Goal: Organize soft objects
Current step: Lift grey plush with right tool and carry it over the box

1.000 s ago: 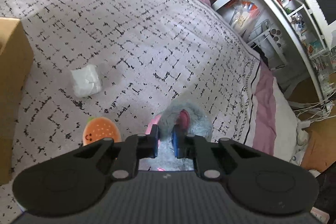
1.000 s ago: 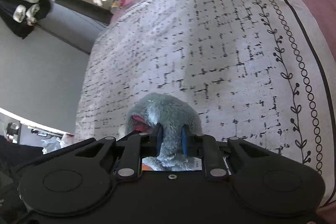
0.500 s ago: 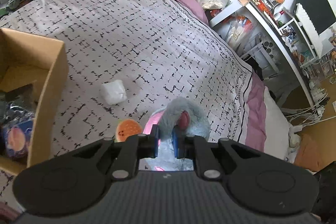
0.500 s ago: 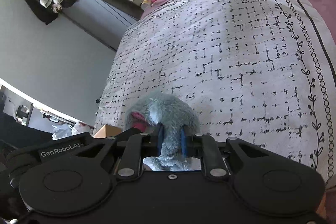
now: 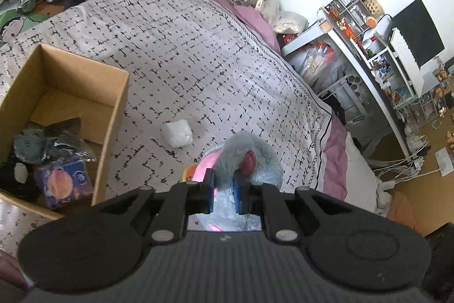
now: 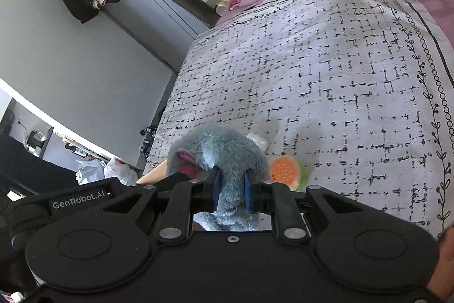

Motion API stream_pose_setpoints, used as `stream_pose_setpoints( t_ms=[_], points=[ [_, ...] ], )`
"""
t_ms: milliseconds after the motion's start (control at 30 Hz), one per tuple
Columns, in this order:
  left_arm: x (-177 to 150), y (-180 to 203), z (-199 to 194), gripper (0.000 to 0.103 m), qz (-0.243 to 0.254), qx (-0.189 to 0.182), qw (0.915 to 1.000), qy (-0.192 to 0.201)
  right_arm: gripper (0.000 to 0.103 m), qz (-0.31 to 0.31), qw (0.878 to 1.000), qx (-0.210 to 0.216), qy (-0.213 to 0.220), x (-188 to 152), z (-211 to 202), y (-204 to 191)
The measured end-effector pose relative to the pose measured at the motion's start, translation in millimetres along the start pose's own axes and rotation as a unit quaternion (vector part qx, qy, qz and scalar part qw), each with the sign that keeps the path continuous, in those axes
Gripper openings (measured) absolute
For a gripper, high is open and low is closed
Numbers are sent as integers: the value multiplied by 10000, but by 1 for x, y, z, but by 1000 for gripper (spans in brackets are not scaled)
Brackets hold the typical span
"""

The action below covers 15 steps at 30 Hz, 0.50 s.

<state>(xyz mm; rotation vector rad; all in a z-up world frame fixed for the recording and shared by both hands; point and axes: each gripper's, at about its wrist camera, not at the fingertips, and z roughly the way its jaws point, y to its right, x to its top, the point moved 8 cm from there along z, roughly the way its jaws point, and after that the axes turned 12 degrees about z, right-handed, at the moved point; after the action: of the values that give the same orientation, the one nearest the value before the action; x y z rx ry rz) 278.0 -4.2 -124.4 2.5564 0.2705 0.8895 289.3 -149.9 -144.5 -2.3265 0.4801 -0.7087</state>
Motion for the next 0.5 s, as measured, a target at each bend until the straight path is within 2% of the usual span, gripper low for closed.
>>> stream_pose_setpoints(
  t_ms=[500],
  points=[
    [14, -28, -31, 12, -64, -186, 9995, 234, 17, -182, 9994, -120, 251, -16, 0, -46]
  ],
)
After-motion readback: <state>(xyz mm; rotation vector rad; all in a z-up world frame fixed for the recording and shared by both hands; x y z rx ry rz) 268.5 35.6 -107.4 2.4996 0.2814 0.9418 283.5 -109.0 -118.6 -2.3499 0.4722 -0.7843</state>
